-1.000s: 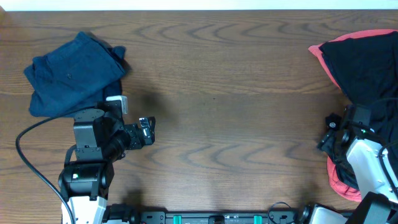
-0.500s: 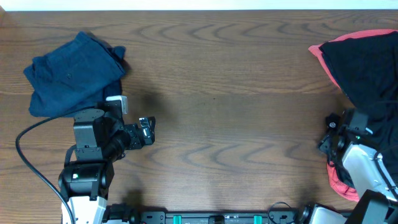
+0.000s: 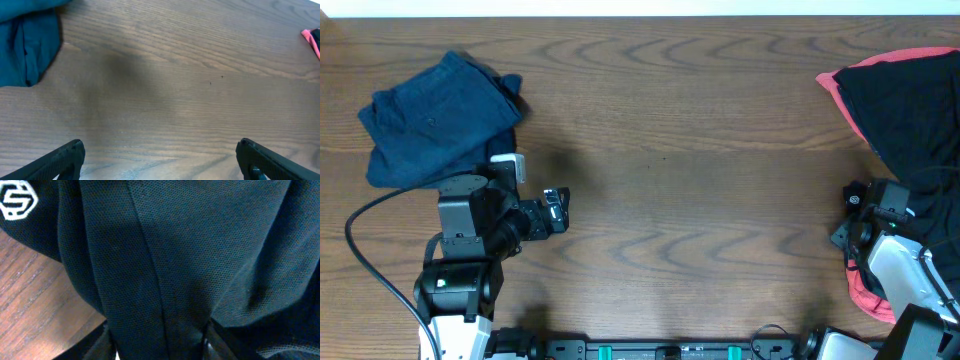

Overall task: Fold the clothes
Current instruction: 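Reach the right gripper into the black clothing pile and grasp a black shirt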

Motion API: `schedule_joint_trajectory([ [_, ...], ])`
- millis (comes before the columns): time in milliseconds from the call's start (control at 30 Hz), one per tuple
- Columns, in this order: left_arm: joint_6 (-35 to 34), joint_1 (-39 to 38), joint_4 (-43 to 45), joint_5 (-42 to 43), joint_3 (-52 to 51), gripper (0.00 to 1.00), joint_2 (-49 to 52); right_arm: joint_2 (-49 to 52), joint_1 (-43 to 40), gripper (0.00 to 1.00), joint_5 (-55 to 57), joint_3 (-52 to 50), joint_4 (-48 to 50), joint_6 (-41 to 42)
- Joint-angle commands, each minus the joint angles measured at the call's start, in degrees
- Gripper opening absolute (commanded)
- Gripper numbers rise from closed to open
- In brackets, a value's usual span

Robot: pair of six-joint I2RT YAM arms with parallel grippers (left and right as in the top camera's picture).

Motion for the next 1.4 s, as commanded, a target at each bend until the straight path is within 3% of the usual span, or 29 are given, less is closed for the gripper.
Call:
schedule_joint_trajectory([
  [0,-0.52,0.17,0.24,-0.68,1.44,0.98,-0.35,0.37,-0.61,0.44,-0.63,-0.22,0.13,0.52],
  [200,-0.52,0.17,0.24,-0.68,1.44,0.98,-0.35,0.35,-0.61,0.33,-0.68,-0.20,-0.02,0.55],
  [400,-0.52,0.17,0.24,-0.68,1.44,0.98,-0.35,-0.50,-0.61,0.35,-0.66,0.39,-2.16,0.39],
  [467,-0.52,0.17,0.24,-0.68,1.44,0.98,-0.35,-1.03,-0.61,0.42,-0.68,0.74,-2.45,0.28],
  [567,-0.52,0.17,0.24,-0.68,1.44,0.98,-0.35,-1.81,-0.61,0.44,-0.66,1.31,-2.91,0.28],
  [1367,-0.52,0.17,0.24,-0.68,1.42,0.98,-0.35,-2.45,-0.61,0.37,-0.66,2.23,-3.58,-0.35],
])
